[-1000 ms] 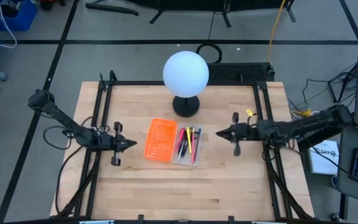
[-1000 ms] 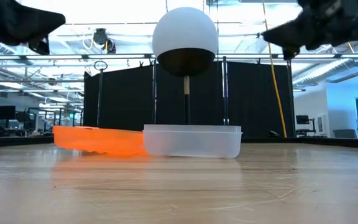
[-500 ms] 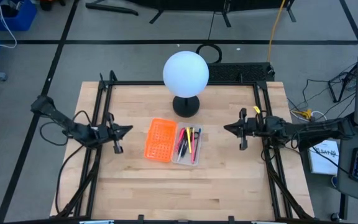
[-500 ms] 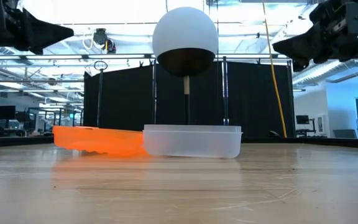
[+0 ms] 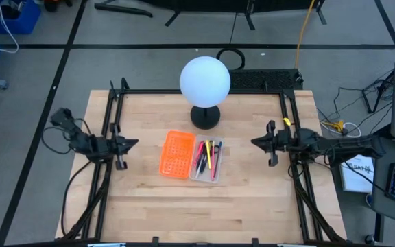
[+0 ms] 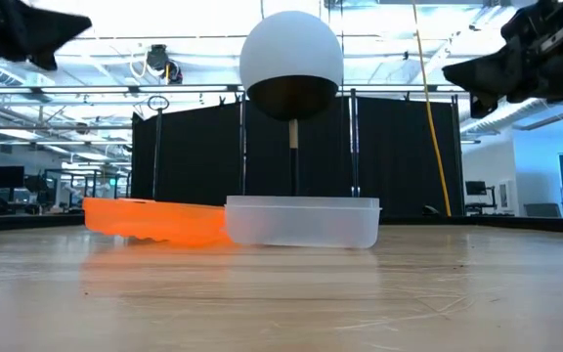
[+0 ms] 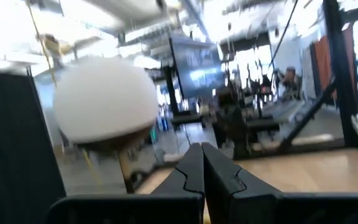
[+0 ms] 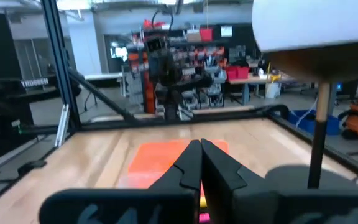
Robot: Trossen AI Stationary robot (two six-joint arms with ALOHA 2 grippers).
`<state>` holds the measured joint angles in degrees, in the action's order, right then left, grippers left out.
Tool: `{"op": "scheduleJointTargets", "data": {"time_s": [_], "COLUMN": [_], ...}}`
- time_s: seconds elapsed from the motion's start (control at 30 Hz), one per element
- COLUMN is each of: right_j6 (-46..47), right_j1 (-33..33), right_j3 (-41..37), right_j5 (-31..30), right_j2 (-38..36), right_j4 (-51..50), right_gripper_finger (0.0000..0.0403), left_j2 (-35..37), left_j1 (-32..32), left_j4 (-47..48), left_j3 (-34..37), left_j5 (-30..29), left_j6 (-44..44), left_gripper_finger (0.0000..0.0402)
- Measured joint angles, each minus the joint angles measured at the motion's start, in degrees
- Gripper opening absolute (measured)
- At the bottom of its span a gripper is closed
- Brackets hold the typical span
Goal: Pick & place school supplies into a supply box
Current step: Return to Home Position
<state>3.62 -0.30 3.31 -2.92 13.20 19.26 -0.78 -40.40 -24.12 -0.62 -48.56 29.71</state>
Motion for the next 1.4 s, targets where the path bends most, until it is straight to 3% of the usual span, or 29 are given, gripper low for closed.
{"op": "scheduleJointTargets", "data": {"time_s": [0.1, 0.2, 0.4, 0.57, 0.67, 0.93, 1.13, 1.4], "right_j6": [-1.37, -3.31, -4.44, -1.93, -1.92, -4.83, -5.89, -5.9], "right_j1": [0.0, 0.0, 0.0, 0.02, 0.02, 0.02, 0.02, 0.02], "right_j3": [-0.05, -0.09, -0.17, -0.2, -0.22, -0.31, -0.31, -0.33], "right_j5": [0.01, 0.16, 4.63, 4.79, 4.72, 4.59, 4.45, 4.46], "right_j2": [-2.27, -2.56, -2.32, -2.32, -2.38, -5.65, -13.1, -13.07], "right_j4": [-2.66, -3.45, -3.25, -4.5, -5.29, -3.36, -12.18, -15.65], "right_gripper_finger": [0.0, 0.0, 0.0, 0.0, 0.0, 0.0, 0.0, 0.0], "left_j2": [0.47, 0.49, 0.49, 0.46, 0.49, 0.49, 0.49, 0.26], "left_j1": [0.63, 2.83, 12.26, 20.33, 22.9, 25.43, 25.26, 25.26], "left_j4": [-2.63, 0.97, 14.42, 20.33, 21.4, 22.11, 22.5, 22.98], "left_j3": [-0.09, -0.07, -0.03, -0.07, -0.15, -0.17, -0.17, -0.15], "left_j5": [3.18, 9.03, 14.59, 30.74, 37.26, 39.5, 41.29, 43.21], "left_j6": [5.03, 5.7, -3.8, -14.77, -16.74, -17.91, -18.44, -17.93], "left_gripper_finger": [0.0001, 0.0001, 0.0001, 0.0001, 0.0001, 0.0001, 0.0001, 0.0001]}}
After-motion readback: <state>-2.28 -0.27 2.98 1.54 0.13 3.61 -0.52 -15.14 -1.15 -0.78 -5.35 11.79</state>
